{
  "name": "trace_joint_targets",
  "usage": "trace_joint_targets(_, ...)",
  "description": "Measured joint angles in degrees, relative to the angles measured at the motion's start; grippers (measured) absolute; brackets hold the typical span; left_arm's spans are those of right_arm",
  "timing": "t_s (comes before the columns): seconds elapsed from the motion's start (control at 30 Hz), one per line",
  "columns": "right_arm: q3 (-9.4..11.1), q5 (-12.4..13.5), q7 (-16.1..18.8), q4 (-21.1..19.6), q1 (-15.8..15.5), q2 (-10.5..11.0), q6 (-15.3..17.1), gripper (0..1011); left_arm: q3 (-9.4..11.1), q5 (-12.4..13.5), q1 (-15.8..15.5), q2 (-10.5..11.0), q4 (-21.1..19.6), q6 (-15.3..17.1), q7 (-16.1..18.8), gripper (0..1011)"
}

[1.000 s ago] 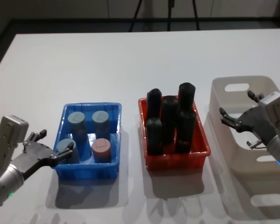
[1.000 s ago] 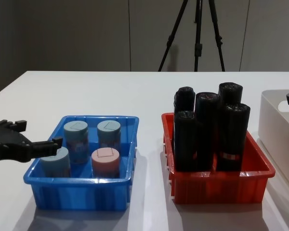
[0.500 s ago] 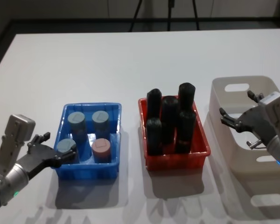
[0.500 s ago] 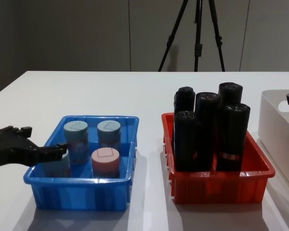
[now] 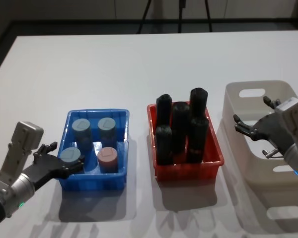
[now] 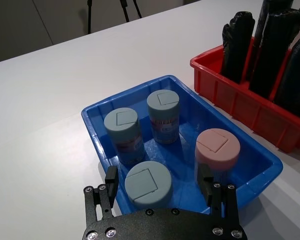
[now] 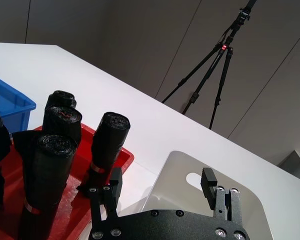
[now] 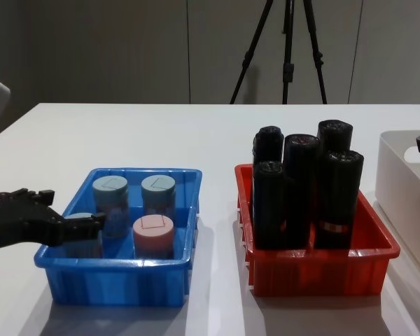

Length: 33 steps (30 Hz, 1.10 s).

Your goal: Pick the cotton swabs from the blue box and place them into the white box.

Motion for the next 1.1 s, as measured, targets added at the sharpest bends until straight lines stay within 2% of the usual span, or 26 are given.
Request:
trace_joint_targets(0.7,0.0,0.0,0.0,0.0,0.0,0.0,0.0,1001,-0.5,3.3,-1.8,-2.5,2.8,1.2,-1.4,1001)
trace_joint_targets(1.1,0.0,0.0,0.0,0.0,0.0,0.0,0.0,1001,-0.4,4.2,-3.3,-3.6,5.4,1.3,-2.4,1001)
